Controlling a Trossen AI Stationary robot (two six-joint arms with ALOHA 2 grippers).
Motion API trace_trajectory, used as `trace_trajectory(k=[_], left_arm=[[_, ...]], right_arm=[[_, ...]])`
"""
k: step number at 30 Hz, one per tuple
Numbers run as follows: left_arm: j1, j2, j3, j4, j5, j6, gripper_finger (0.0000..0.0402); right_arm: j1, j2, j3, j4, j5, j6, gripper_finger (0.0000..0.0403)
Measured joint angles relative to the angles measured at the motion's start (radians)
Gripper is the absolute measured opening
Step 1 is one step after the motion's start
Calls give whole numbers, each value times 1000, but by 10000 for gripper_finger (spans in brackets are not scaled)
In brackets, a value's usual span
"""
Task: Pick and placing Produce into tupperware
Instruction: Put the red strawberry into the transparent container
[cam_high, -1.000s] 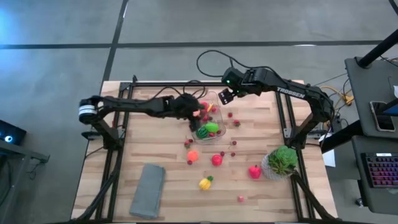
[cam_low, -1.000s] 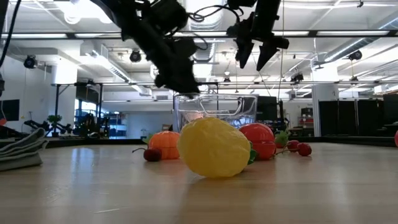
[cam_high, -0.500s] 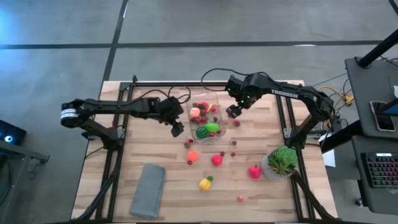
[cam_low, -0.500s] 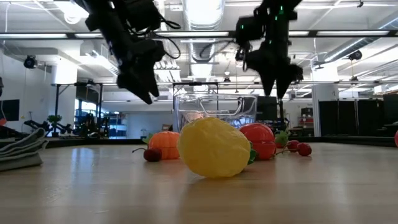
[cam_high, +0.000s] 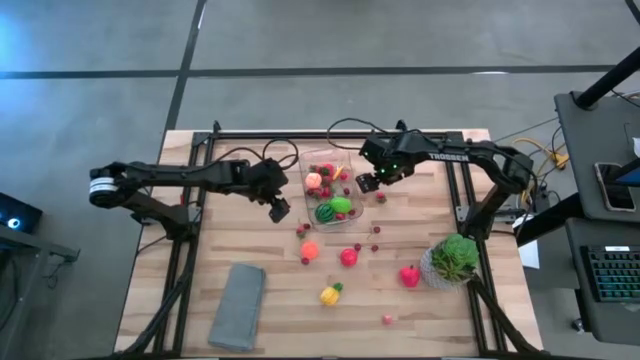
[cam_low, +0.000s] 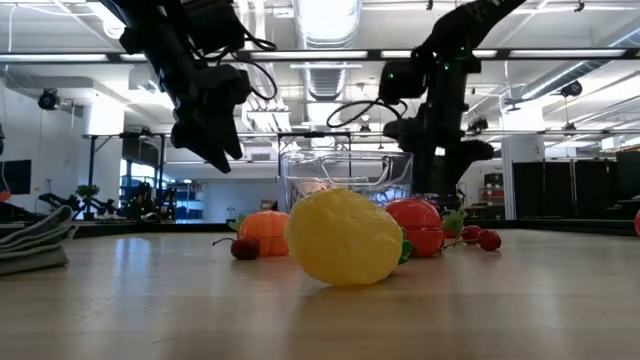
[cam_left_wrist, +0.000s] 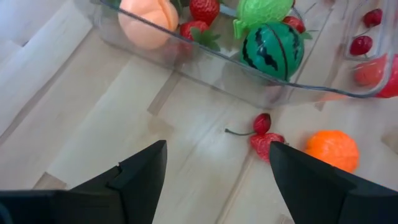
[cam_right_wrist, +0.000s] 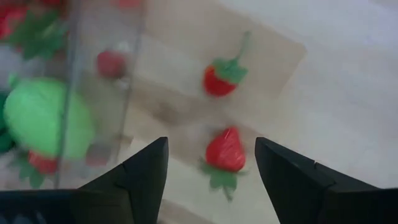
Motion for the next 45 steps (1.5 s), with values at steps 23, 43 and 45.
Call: trace_trajectory(k=[23,43,45], left_arm=[[-1,-5,-2,2,1,-24,268],[-1,-3,-3,2,-2,11,267],[-1,-2,-3,2,-2,11,267]], right_arm=[[-33,181,13,120,18,47,226],[-33,200,13,128,43,29,141],[-33,200,13,126,39,28,131]])
